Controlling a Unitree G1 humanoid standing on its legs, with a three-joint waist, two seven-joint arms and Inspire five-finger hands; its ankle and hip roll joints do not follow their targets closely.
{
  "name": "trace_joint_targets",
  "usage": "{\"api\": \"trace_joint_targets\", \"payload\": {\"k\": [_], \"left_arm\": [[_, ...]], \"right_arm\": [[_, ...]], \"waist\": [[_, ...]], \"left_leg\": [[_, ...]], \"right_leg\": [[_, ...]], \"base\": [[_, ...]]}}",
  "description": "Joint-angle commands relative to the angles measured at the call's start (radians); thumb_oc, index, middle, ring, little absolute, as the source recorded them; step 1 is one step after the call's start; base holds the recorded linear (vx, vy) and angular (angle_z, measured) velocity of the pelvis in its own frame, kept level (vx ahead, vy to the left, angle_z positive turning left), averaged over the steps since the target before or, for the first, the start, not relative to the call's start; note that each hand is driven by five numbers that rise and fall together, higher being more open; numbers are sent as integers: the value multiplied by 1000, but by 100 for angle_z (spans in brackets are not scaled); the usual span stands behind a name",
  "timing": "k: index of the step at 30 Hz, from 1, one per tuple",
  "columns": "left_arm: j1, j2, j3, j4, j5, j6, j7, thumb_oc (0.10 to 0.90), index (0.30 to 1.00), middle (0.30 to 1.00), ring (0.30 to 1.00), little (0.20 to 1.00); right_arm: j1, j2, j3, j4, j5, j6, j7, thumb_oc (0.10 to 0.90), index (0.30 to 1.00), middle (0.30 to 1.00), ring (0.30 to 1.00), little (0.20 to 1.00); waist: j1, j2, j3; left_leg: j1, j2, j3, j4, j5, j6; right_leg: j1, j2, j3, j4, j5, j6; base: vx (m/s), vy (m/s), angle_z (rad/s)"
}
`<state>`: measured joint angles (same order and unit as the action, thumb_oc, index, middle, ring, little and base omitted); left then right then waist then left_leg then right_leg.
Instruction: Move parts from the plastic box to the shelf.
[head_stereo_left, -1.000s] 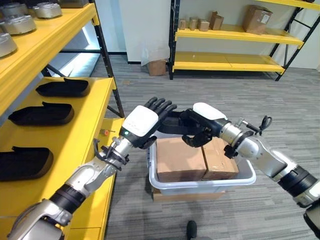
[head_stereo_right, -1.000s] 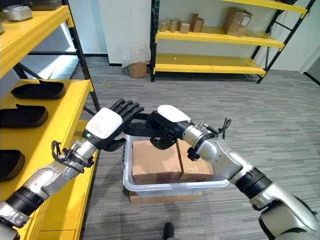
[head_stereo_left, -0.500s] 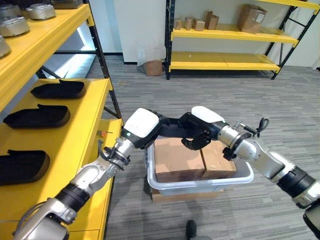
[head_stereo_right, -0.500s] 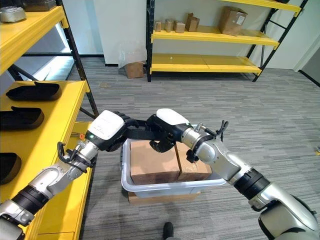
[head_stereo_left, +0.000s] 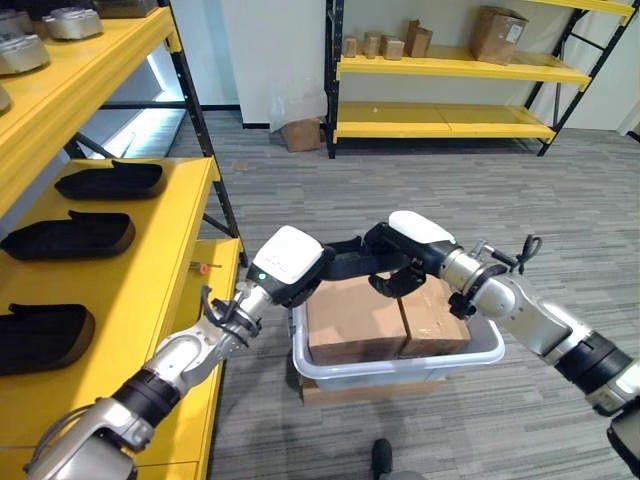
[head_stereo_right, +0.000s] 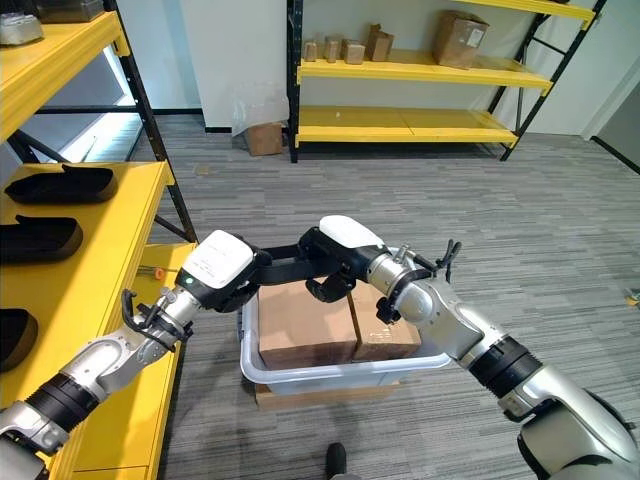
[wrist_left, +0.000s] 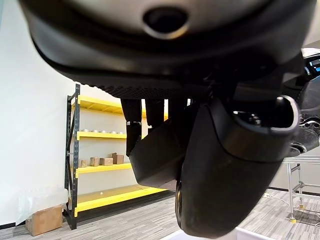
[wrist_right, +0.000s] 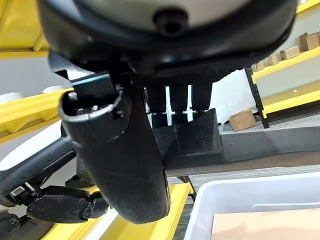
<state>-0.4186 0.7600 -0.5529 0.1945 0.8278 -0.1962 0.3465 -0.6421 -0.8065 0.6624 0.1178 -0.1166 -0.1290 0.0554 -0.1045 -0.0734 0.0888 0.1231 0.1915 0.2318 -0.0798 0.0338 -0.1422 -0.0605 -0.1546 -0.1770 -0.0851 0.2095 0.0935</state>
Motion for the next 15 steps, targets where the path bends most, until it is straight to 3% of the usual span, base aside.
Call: {"api": "trace_joint_targets", "payload": {"k": [1,9,13,14,15], "left_arm": [[-80,-36,99,-29,-95,12,90,400,300,300,300,300],[86,-1,283,-122,-160,7,117,400,300,300,300,300],[189,-3,382,-169,-169,8,127,400,300,300,300,300],[233,-21,429,-182,-182,9,140,400,300,300,300,300],[239,-21,433,-187,-182,9,138,400,300,300,300,300]], "right_arm": [[-81,78,-113,-71,70,-87,-88,900,1000,1000,1000,1000],[57,112,-247,-140,168,-103,-92,900,1000,1000,1000,1000],[102,103,-286,-184,209,-119,-80,900,1000,1000,1000,1000],[119,113,-307,-192,250,-128,-80,900,1000,1000,1000,1000],[120,112,-307,-194,251,-128,-79,900,1000,1000,1000,1000]], "waist": [[27,11,-76],[31,49,-45],[41,70,-38],[54,76,-29],[52,78,-30]], "left_leg": [[13,26,-51,-7,-10,8],[0,64,-62,-7,26,-4],[-16,107,-66,-7,88,-23],[-26,130,-70,-7,138,-37],[-27,134,-70,-7,140,-39]], "right_leg": [[48,-94,-12,78,-65,128],[3,-59,-7,176,-138,93],[-15,-17,-11,189,-161,69],[-17,4,-16,182,-166,58],[-18,7,-17,181,-166,56]], "base": [[-3,-33,-6],[-39,-89,-1],[-52,-172,-6],[-45,-136,-6],[-73,-234,-4]]}}
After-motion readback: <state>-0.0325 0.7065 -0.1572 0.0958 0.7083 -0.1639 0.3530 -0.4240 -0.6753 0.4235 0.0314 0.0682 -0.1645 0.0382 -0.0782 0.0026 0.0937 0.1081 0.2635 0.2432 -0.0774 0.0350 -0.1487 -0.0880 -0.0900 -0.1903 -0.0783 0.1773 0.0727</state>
